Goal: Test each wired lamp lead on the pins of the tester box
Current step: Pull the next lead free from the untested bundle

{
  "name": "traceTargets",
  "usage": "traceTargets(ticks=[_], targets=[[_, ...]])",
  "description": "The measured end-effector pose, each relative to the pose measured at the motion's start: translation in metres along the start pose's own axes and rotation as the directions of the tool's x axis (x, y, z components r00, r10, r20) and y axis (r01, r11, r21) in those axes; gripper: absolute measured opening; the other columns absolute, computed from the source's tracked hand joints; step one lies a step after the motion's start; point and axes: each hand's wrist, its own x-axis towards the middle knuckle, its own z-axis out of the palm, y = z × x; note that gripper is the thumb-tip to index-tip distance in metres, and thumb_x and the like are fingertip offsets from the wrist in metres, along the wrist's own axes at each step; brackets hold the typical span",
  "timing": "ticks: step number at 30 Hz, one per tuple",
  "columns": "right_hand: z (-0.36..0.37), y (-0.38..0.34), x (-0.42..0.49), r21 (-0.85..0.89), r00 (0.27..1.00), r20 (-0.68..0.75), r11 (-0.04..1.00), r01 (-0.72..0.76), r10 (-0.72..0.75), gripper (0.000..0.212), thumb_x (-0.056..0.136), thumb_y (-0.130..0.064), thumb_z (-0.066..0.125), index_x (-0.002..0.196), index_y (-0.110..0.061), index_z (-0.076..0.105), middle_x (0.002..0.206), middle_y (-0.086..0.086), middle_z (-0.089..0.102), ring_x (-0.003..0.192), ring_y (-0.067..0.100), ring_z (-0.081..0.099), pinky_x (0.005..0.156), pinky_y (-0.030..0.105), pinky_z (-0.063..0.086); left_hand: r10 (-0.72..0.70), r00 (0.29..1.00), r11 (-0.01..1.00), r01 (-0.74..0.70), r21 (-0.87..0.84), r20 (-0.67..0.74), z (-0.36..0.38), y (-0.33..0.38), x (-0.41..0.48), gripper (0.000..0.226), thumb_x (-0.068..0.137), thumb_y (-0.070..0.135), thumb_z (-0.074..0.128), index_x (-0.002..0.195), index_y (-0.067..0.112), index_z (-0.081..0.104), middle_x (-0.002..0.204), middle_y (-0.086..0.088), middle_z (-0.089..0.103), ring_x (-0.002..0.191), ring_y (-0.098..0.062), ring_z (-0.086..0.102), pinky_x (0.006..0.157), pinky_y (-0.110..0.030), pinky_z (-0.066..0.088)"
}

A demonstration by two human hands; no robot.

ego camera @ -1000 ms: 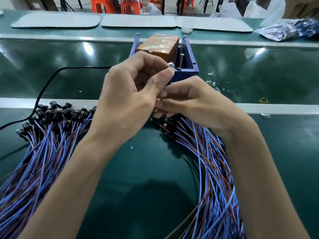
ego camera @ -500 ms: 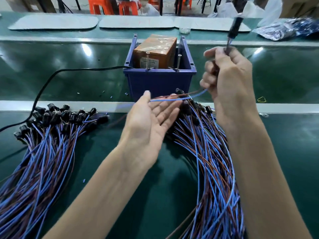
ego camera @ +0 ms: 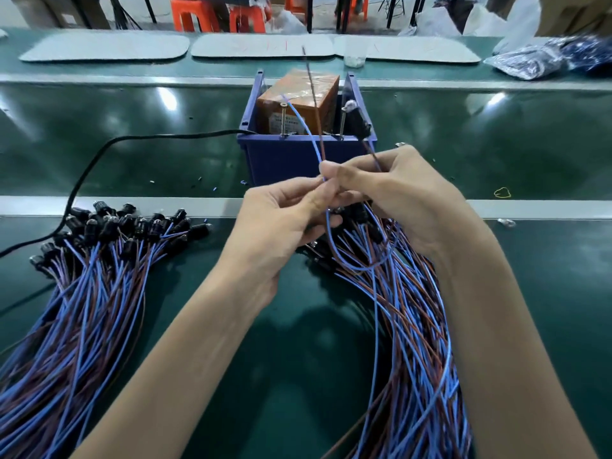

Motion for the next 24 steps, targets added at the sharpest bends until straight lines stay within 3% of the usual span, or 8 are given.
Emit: traceTargets(ticks=[3, 6, 9, 12, 16, 18, 21, 24], targets=[[-0.0016, 0.0010, 0.0001, 0.007, 1.000, 0.019, 1.000, -0.001, 0.001, 0.018, 0.083, -0.021, 0.072, 0.073, -0.007, 0.074, 0.065, 0.006, 0.072, 0.056, 0.008, 0.067, 0.047, 0.007, 0.041, 0.003, 1.000, 0.999, -0.003, 0.040, -0.006, -0.0013, -0.0024, 0.0014, 0.011, 0.072, 0.033, 0.071, 0.072, 0.022, 0.073, 0.062, 0.011, 0.068, 0.054, 0.003, 0.058, 0.053, -0.007, 0.044], [-0.0036, 0.0008, -0.0008, 0.065, 1.000, 0.009, 0.998, 0.001, -0.002, 0.015, 0.081, -0.019, 0.074, 0.071, -0.008, 0.073, 0.063, 0.004, 0.071, 0.053, 0.008, 0.066, 0.045, 0.009, 0.042, 0.020, 1.000, 0.999, -0.020, 0.044, -0.013, -0.0042, -0.0030, 0.0030, 0.013, 0.061, 0.034, 0.074, 0.062, 0.021, 0.073, 0.055, 0.010, 0.062, 0.049, 0.000, 0.051, 0.049, -0.008, 0.041], [-0.0041, 0.0017, -0.0008, -0.024, 1.000, -0.015, 1.000, 0.016, -0.016, 0.012, 0.077, -0.020, 0.078, 0.070, -0.011, 0.074, 0.059, -0.001, 0.068, 0.048, 0.003, 0.058, 0.048, 0.011, 0.042, 0.024, 1.000, 0.997, -0.025, 0.076, 0.016, -0.0056, -0.0034, 0.0036, 0.009, 0.067, 0.021, 0.078, 0.065, 0.017, 0.070, 0.050, 0.010, 0.060, 0.043, 0.001, 0.048, 0.046, -0.008, 0.038], [-0.0021, 0.0027, 0.0007, -0.110, 0.999, -0.046, 0.994, -0.017, 0.012, 0.012, 0.077, -0.018, 0.077, 0.068, -0.012, 0.073, 0.059, 0.000, 0.066, 0.054, 0.008, 0.057, 0.058, 0.020, 0.046, 0.049, 0.998, 0.994, -0.053, 0.098, 0.043, -0.0053, -0.0046, 0.0030, 0.009, 0.073, 0.012, 0.077, 0.068, 0.012, 0.069, 0.050, 0.010, 0.061, 0.043, 0.003, 0.050, 0.045, -0.007, 0.038], [-0.0012, 0.0025, 0.0014, -0.087, 0.998, -0.055, 0.995, -0.039, 0.035, 0.018, 0.083, -0.021, 0.072, 0.068, -0.012, 0.070, 0.066, 0.003, 0.072, 0.052, 0.003, 0.060, 0.047, 0.007, 0.038, 0.089, 0.996, 0.989, -0.088, 0.121, -0.003, -0.0074, -0.0055, 0.0051, 0.010, 0.073, 0.015, 0.077, 0.069, 0.012, 0.068, 0.051, 0.010, 0.063, 0.044, 0.002, 0.051, 0.046, -0.006, 0.038], [-0.0014, 0.0026, 0.0002, -0.129, 0.999, -0.025, 0.991, -0.032, 0.029, 0.023, 0.078, -0.031, 0.076, 0.071, -0.010, 0.073, 0.065, 0.002, 0.070, 0.052, 0.003, 0.057, 0.053, 0.011, 0.042, 0.110, 0.994, 0.982, -0.107, 0.155, -0.012, -0.0092, -0.0062, 0.0068, 0.013, 0.071, 0.019, 0.079, 0.071, 0.011, 0.069, 0.055, 0.007, 0.065, 0.046, 0.001, 0.051, 0.048, -0.008, 0.040], [-0.0022, 0.0050, 0.0002, -0.158, 1.000, -0.013, 0.987, -0.024, 0.022, 0.016, 0.074, -0.024, 0.080, 0.070, -0.010, 0.074, 0.063, 0.003, 0.067, 0.060, 0.011, 0.058, 0.067, 0.028, 0.049, 0.143, 0.990, 0.963, -0.139, 0.233, 0.000, -0.0089, -0.0076, 0.0063, 0.014, 0.067, 0.022, 0.083, 0.071, 0.013, 0.072, 0.059, 0.004, 0.068, 0.051, -0.001, 0.054, 0.051, -0.011, 0.043], [-0.0039, 0.0052, 0.0020, -0.143, 0.998, -0.051, 0.989, -0.041, 0.034, 0.013, 0.075, -0.018, 0.079, 0.065, -0.012, 0.072, 0.058, 0.000, 0.066, 0.054, 0.008, 0.058, 0.059, 0.021, 0.048, 0.156, 0.988, 0.961, -0.148, 0.232, -0.015, -0.0082, -0.0088, 0.0064, 0.015, 0.066, 0.022, 0.084, 0.068, 0.016, 0.071, 0.060, 0.004, 0.069, 0.051, -0.001, 0.055, 0.051, -0.011, 0.043]])
